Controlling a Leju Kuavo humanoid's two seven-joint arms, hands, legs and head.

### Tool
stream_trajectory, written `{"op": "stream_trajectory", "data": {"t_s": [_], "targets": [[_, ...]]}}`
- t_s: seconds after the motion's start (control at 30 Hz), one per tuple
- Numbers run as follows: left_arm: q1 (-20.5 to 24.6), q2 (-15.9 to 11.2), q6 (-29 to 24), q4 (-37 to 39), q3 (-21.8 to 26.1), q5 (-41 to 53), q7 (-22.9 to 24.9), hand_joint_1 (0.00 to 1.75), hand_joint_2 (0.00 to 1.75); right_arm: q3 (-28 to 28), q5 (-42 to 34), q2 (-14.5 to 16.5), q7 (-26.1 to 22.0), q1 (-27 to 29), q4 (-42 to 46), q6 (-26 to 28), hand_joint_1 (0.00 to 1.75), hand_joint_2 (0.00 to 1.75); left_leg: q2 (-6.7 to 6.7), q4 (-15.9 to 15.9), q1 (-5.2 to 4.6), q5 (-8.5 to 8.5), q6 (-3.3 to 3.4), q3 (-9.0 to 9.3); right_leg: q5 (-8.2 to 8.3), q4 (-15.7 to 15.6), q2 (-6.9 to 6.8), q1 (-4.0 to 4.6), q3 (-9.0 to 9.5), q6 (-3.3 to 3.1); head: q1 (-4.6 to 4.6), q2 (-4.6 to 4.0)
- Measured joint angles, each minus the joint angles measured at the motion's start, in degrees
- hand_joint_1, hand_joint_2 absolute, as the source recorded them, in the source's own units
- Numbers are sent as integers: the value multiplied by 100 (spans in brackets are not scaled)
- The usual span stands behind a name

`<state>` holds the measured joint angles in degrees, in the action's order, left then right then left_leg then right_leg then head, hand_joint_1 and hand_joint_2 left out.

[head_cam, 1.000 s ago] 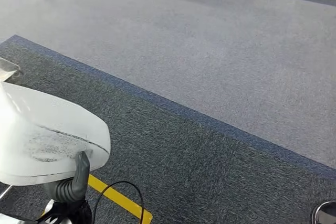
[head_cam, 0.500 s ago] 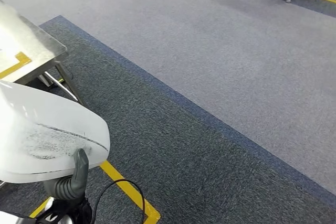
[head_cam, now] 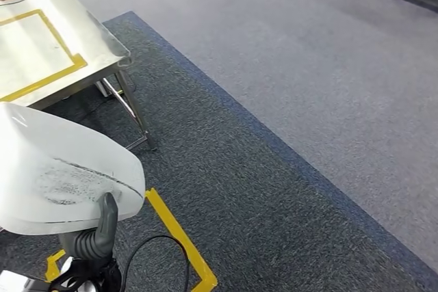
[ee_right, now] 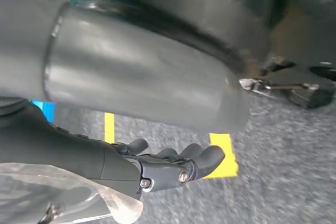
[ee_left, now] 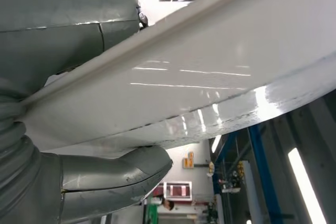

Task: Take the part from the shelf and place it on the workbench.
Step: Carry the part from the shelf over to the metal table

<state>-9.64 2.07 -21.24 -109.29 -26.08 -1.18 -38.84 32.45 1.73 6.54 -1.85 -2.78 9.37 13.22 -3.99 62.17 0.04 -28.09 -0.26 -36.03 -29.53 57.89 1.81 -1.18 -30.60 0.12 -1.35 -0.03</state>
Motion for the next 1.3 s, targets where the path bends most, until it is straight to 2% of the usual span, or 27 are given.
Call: {"op": "stream_trajectory", "data": {"t_s": [0.03,0.07,0.1,0.13,0.17,0.2,0.27,0.33,0.37,0.43,0.5,0.57,0.6,0.63,0.67,0.7,0.73,0.8,0.87,0.93,1.0,1.07,1.13,1.17,1.2,1.23,1.3], "targets": [[5,-1,-5,3,0,0,0,175,175,-1,0,-1,-1,7,-1,0,0,0,168,345,6,-173,-28,-151,-9,-6,-88,9,13,-23,-10,1],[9,-2,-10,8,0,0,0,175,175,-1,0,-2,-1,15,-1,0,0,0,261,738,17,-348,-56,-334,-22,-6,-181,18,22,-40,-15,1],[7,-3,-14,14,1,-1,0,175,175,-2,0,-2,0,24,-2,-1,0,0,301,1077,30,-470,-76,-495,-37,-5,-276,26,31,-48,-14,1],[3,-5,-15,21,1,-1,0,175,175,-2,0,-3,1,29,-2,-1,0,0,315,1260,38,-499,-87,-582,-53,-5,-367,35,43,-51,-14,1],[-1,-7,-16,26,2,-1,1,175,175,-2,0,-3,2,28,-2,-1,0,0,325,1213,42,-414,-86,-558,-70,-4,-451,42,60,-50,-15,1],[-3,-9,-19,29,2,-1,1,175,175,-2,0,-3,1,23,-2,-1,0,0,356,950,40,-237,-72,-425,-91,-4,-530,48,87,-46,-15,1],[2,-11,-27,32,2,7,5,175,175,-2,-2,-3,-5,12,-1,-2,0,0,636,159,-14,104,-14,-24,-144,-6,-665,70,132,-16,-14,1],[12,-14,-38,35,3,38,17,175,175,-2,-11,-2,-17,4,-1,-22,0,0,885,-277,-86,189,62,183,-195,-12,-783,98,167,40,-14,1],[15,-17,-46,38,4,67,34,175,175,-2,-17,-1,-21,1,-1,-45,0,0,892,-305,-116,163,91,187,-211,-23,-848,108,185,69,-14,0],[9,-23,-66,43,7,143,70,175,175,-2,-24,4,-18,-15,7,-84,0,0,729,-354,-106,186,155,190,-253,-32,-919,100,244,127,-13,1],[18,-26,-89,53,10,225,92,175,175,-3,-23,9,-11,-24,14,-93,0,0,581,-411,-67,216,225,218,-435,236,-647,79,127,171,12,1],[34,-28,-133,70,11,301,94,175,175,-4,-16,10,-12,-21,16,-96,0,0,443,-422,-45,221,267,228,-764,963,-289,62,-259,188,42,1],[37,-31,-154,80,11,332,94,175,175,-4,-9,10,-16,-18,16,-100,0,0,363,-420,-43,217,274,228,-885,1354,-220,59,-489,198,49,1],[37,-34,-173,90,12,356,94,175,175,-4,-1,10,-23,-13,16,-103,0,0,278,-418,-43,215,276,233,-908,1601,-197,57,-663,207,50,1],[38,-38,-186,98,13,370,99,175,175,-4,5,10,-30,-11,16,-105,0,0,188,-416,-40,211,274,241,-808,1633,-188,53,-743,214,50,1],[38,-40,-193,105,13,375,105,175,175,-4,6,9,-36,-12,16,-117,0,0,95,-410,-34,205,264,252,-594,1426,-170,44,-706,220,50,1],[41,-42,-203,110,13,377,112,175,175,-4,1,9,-39,-15,16,-143,0,0,9,-399,-26,194,247,263,-325,1036,-98,25,-574,228,50,1],[52,-44,-230,117,13,376,121,175,175,-7,-19,8,-38,-18,15,-199,0,0,-143,-354,-24,163,192,252,-6,327,216,-25,-285,234,53,1],[63,-48,-259,122,12,387,121,175,175,-18,-38,8,-29,-21,14,-214,0,0,-271,-334,-13,166,121,212,14,107,380,-34,-163,190,55,1],[62,-56,-294,126,12,414,114,175,175,-38,-51,9,-24,-29,15,-205,0,0,-348,-338,13,181,57,185,36,80,243,-16,-124,111,55,1],[75,-68,-341,128,13,441,105,175,175,-51,-58,11,-43,-33,16,-181,0,0,-120,-125,3,48,8,87,43,52,77,-16,-91,34,29,0],[97,-83,-366,129,11,462,101,175,175,-57,-75,12,-75,-34,16,-137,0,0,207,532,-8,-291,-30,-214,22,44,-111,-1,-69,-23,4,1],[101,-105,-368,134,11,482,94,175,175,-70,-100,10,-93,-35,16,-103,0,0,302,1209,6,-539,-51,-538,-4,44,-306,19,-54,-44,5,1],[99,-119,-370,136,12,496,89,175,175,-80,-109,9,-95,-40,16,-94,0,0,314,1301,11,-516,-52,-581,-18,45,-395,24,-44,-47,3,1],[97,-132,-373,138,13,512,83,175,175,-89,-116,9,-96,-46,16,-93,0,0,332,1158,14,-385,-45,-506,-33,45,-480,29,-26,-44,3,1],[95,-141,-384,138,14,527,78,175,175,-97,-122,10,-94,-52,16,-95,0,0,384,809,11,-182,-27,-326,-52,45,-558,32,2,-37,3,1],[95,-150,-418,137,16,549,73,175,175,-103,-136,11,-89,-57,16,-99,0,0,669,45,-41,101,31,68,-100,49,-687,52,50,0,3,1]]}}
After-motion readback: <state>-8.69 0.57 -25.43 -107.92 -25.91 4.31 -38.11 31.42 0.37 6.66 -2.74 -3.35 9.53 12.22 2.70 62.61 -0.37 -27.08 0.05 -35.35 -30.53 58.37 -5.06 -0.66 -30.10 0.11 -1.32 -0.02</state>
